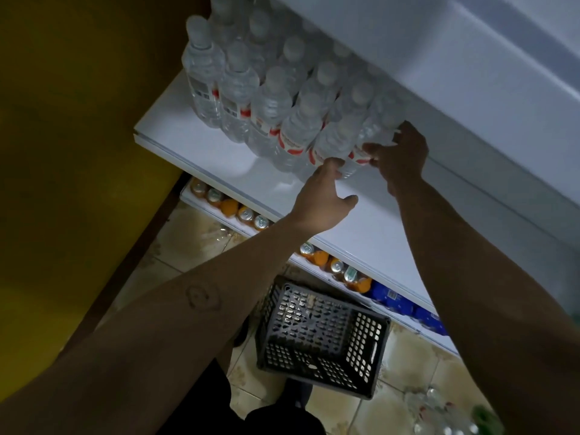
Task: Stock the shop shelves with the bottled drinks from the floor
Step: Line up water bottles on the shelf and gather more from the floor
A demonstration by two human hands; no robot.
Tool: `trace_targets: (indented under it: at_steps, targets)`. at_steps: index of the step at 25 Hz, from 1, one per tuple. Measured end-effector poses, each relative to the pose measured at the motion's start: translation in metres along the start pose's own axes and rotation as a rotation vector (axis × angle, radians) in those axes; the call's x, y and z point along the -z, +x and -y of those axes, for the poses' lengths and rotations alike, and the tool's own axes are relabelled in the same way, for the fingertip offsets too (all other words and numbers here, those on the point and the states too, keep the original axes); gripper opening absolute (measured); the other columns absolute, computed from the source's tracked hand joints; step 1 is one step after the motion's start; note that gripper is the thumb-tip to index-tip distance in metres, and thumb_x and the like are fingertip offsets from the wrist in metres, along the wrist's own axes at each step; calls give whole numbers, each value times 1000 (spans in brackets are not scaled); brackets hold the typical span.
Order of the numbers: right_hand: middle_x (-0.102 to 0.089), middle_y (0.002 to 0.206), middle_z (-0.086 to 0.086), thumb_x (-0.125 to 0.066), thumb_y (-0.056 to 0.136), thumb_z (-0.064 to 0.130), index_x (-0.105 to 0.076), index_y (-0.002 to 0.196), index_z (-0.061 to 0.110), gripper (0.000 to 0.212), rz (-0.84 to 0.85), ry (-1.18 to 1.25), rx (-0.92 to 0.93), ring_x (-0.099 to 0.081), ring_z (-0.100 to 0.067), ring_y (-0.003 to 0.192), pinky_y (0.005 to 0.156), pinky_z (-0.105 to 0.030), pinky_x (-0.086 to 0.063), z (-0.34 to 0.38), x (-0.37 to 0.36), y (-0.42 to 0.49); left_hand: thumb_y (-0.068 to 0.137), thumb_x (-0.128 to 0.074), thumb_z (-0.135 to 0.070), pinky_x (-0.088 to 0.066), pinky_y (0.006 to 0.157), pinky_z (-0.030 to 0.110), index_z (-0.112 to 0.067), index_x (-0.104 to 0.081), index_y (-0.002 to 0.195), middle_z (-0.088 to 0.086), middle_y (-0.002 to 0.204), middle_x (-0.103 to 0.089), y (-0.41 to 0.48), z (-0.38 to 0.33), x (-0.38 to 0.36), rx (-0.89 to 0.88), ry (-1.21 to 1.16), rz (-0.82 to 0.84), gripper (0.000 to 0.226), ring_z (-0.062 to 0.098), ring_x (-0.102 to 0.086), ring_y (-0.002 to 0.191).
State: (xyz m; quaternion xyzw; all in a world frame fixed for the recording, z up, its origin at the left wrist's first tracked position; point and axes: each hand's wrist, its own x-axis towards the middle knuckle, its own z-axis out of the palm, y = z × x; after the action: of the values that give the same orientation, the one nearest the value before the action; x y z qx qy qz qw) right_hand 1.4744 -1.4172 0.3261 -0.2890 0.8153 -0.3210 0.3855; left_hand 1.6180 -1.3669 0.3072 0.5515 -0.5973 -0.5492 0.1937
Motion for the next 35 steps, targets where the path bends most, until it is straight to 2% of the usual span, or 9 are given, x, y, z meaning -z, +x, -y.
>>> trace_targets:
  at_steps: [5, 9, 13, 17, 20, 24, 26, 29, 35]
  targets:
    - [-59, 108, -2, -83, 76, 11, -61, 120, 4, 49, -100, 30, 62, -62, -29, 110, 95, -49, -53, -8, -3, 1, 86, -71, -22, -43, 99, 33, -16, -37, 140, 4, 131, -54, -5, 5, 8, 2, -19, -21, 63, 22, -51, 120]
    - [-56, 112, -1, -78, 82, 12, -57, 125, 6, 49, -46, 35, 20, -58, -25, 112, 100, -46, -50, -5, -3, 4, 87, -70, -22, -44, 98, 34, -18, -37, 140, 2, 129, -54, -9, 10, 12, 21, 19, 1, 62, 21, -52, 119]
    - [-62, 124, -14, -82, 76, 12, -56, 122, 3, 53, 4, -59, 50, -59, -28, 112, 99, -48, -51, -2, 3, 2, 87, -71, -25, -44, 99, 34, -20, -34, 142, 2, 134, -52, -17, 7, 10, 43, 45, 34, 66, 21, -52, 121]
    - [-58, 133, -9, -87, 69, 8, -46, 140, 10, 82, 2, -14, 81, -56, -25, 120, 104, -43, -47, -5, 12, -14, 87, -71, -23, -44, 99, 33, -20, -33, 143, 4, 135, -51, -24, 0, 10, 42, 30, 45, 68, 22, -51, 121]
    - [-53, 126, -6, -85, 70, 3, -39, 146, 16, 90, 45, 67, 131, -55, -23, 117, 99, -37, -50, -12, 25, -45, 88, -70, -23, -45, 101, 35, -21, -35, 141, 3, 133, -52, -37, -10, 7, 26, 4, 69, 64, 21, -51, 121]
    - [-54, 134, -8, -77, 81, 3, -38, 148, 16, 78, 59, 131, 151, -55, -20, 113, 81, -20, -52, -33, 38, -119, 87, -71, -22, -46, 98, 33, -23, -39, 140, 0, 129, -54, -68, -26, 6, -32, 0, 93, 63, 18, -52, 118]
    - [-55, 137, -8, -71, 88, 8, -41, 147, 18, 67, 34, 150, 174, -58, -19, 114, 85, -23, -49, -49, 44, -158, 86, -71, -22, -45, 93, 28, -25, -41, 139, -3, 127, -55, -93, -33, 8, -91, 30, 100, 61, 14, -51, 117]
    - [-57, 136, -4, -65, 94, 13, -44, 144, 22, 55, -12, 188, 199, -58, -12, 110, 82, -17, -47, -77, 59, -216, 86, -73, -24, -43, 88, 24, -27, -46, 135, -7, 123, -55, -140, -36, 5, -173, 90, 124, 56, 11, -52, 115]
    - [-58, 131, 5, -69, 91, 15, -45, 142, 28, 57, -107, 299, 221, -58, -9, 114, 83, -13, -47, -160, 137, -329, 83, -76, -29, -51, 93, 29, -30, -50, 127, -9, 118, -58, -256, -44, -66, -295, 127, 170, 52, 11, -54, 114]
